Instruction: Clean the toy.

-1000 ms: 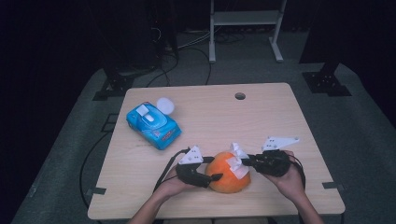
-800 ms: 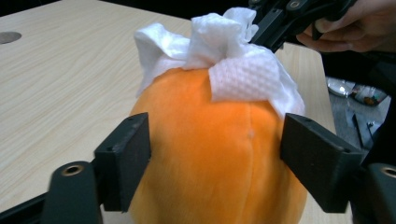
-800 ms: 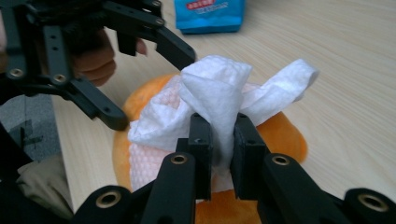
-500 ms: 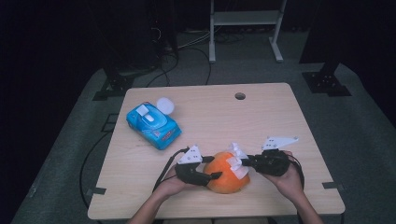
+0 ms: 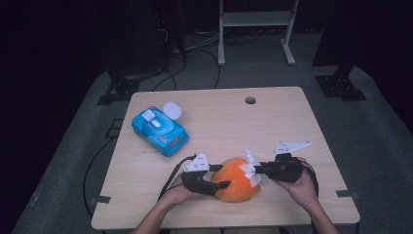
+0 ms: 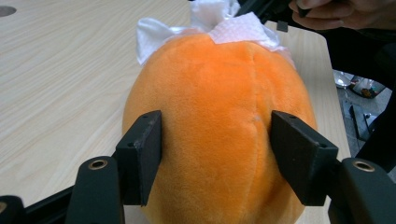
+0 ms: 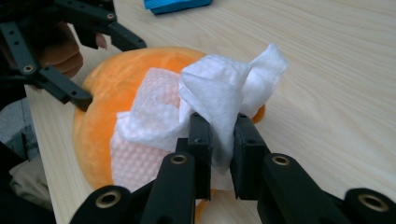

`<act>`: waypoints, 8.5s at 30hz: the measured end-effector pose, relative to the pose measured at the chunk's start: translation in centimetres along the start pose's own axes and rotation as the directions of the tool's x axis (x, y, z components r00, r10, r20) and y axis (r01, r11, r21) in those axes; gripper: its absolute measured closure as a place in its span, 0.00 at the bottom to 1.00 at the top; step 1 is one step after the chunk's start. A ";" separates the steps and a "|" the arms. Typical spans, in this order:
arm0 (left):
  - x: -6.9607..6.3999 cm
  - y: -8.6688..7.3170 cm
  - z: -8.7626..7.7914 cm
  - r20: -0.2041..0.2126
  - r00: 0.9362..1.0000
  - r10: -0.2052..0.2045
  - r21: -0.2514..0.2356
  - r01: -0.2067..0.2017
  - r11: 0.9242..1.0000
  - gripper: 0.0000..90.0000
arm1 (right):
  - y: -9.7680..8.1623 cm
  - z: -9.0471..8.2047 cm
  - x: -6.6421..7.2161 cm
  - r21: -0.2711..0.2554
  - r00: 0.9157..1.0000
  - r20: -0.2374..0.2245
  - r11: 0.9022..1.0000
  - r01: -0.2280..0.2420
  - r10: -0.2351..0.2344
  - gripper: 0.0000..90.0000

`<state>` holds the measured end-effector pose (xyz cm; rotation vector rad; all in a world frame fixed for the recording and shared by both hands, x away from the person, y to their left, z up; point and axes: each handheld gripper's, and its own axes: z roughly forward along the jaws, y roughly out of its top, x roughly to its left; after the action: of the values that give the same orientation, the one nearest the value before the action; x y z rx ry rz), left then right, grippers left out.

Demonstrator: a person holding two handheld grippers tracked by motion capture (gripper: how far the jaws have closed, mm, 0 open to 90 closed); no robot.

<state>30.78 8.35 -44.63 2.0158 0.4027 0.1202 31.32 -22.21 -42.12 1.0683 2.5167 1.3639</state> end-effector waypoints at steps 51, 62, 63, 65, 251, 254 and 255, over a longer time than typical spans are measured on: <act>-0.6 0.5 -0.3 -0.012 0.992 0.124 -0.014 -0.124 0.992 0.41 | 0.7 -0.4 2.6 -0.064 0.996 -0.019 0.994 0.089 -0.090 0.88; 0.3 -0.5 -0.6 0.019 0.998 0.060 -0.015 -0.059 0.998 0.39 | 0.4 -0.4 1.4 -0.061 0.999 -0.004 0.997 0.041 -0.041 0.88; 0.3 -0.5 -0.6 0.019 0.998 0.060 -0.015 -0.059 0.998 0.39 | 0.4 -0.4 1.4 -0.061 0.999 -0.004 0.997 0.041 -0.041 0.88; 0.4 -0.5 -0.6 0.018 0.999 0.051 -0.011 -0.051 0.999 0.39 | -0.2 0.0 0.6 -0.045 1.000 -0.020 0.999 0.002 -0.003 0.88; -1.1 1.2 0.5 0.063 0.997 0.041 0.018 -0.042 0.999 0.21 | 0.2 -2.8 2.1 -0.052 0.991 0.009 0.990 0.132 -0.132 0.88; -1.0 1.4 0.3 0.074 0.997 0.008 0.001 -0.008 1.000 0.13 | 0.3 -2.6 2.4 -0.055 0.987 -0.025 0.986 0.156 -0.157 0.88; -0.9 1.5 0.3 0.074 0.997 0.004 0.001 -0.004 1.000 0.12 | 0.3 -2.6 2.5 -0.060 0.986 -0.036 0.985 0.163 -0.165 0.88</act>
<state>30.37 7.18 -43.41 2.0157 0.3516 0.0484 28.57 -22.38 -39.77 0.8106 2.5128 1.4152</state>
